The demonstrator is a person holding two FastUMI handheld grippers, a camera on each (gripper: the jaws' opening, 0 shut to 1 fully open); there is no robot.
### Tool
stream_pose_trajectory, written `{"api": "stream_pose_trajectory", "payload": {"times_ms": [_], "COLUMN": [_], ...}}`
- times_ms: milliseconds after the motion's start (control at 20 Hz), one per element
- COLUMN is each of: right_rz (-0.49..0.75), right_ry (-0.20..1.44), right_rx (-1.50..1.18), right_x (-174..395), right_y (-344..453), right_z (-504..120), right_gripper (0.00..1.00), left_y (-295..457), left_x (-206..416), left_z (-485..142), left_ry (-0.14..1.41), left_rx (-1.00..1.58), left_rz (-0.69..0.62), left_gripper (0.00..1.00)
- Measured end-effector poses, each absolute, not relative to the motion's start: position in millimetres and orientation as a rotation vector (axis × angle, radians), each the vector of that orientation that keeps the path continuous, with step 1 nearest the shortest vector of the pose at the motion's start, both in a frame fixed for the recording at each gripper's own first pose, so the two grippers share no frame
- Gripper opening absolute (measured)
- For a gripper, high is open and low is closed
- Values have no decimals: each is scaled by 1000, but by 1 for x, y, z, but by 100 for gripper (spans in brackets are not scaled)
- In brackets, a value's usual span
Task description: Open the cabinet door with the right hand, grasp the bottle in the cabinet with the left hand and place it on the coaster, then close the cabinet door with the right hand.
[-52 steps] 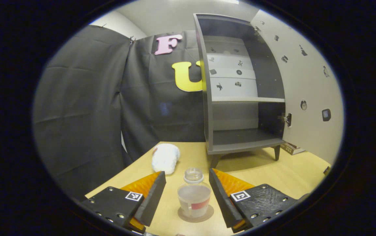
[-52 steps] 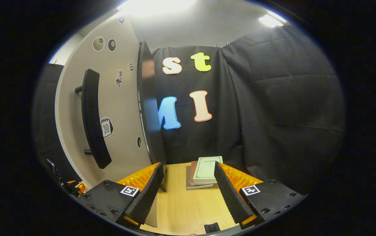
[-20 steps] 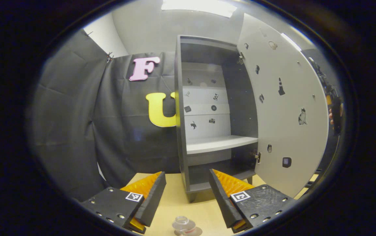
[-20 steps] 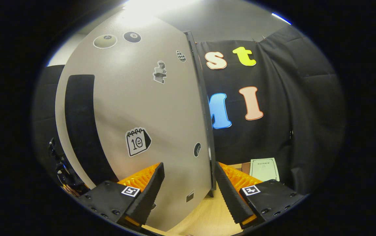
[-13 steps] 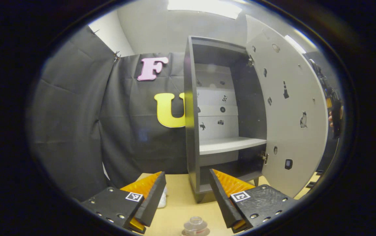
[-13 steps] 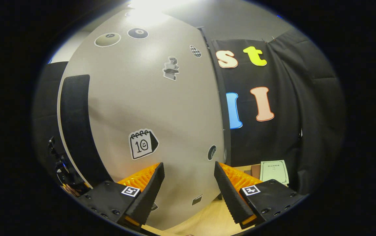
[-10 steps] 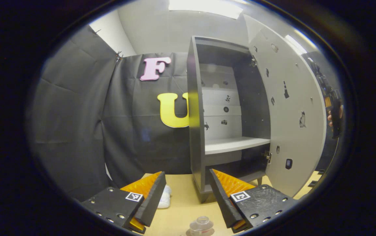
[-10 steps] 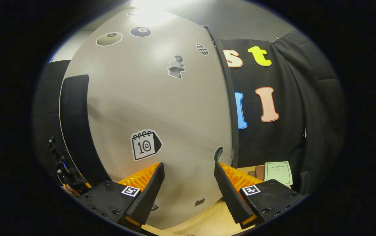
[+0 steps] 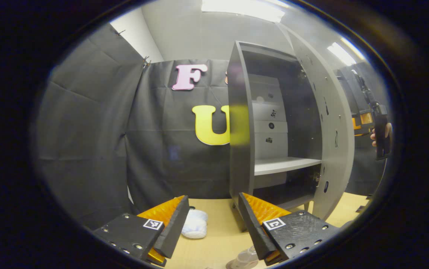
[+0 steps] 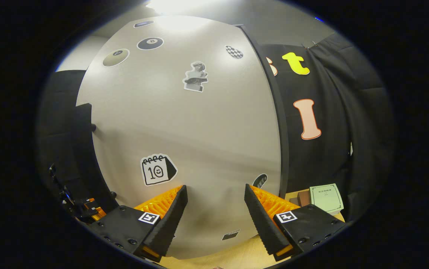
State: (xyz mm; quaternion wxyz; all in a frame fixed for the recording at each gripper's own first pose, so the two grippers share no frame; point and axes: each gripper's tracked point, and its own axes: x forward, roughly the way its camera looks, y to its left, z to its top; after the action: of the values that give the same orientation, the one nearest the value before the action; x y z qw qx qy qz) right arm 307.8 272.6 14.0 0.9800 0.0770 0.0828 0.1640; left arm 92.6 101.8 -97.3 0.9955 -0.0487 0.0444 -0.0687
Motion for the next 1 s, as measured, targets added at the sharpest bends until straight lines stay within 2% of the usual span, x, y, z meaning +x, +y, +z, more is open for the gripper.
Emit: {"api": "stream_pose_trajectory", "payload": {"times_ms": [600,1000], "right_rz": [196,185], "right_ry": [183,164], "right_rx": [149,143], "right_x": [349,378], "right_y": [282,293], "right_z": [-8,-10], "right_gripper": [97,97], "left_y": [161,186], "left_x": [98,96], "left_z": [-115,-123], "left_ry": [96,109], "left_rx": [-100,-98], "left_rz": [-70,-26], "left_gripper": [80,81]}}
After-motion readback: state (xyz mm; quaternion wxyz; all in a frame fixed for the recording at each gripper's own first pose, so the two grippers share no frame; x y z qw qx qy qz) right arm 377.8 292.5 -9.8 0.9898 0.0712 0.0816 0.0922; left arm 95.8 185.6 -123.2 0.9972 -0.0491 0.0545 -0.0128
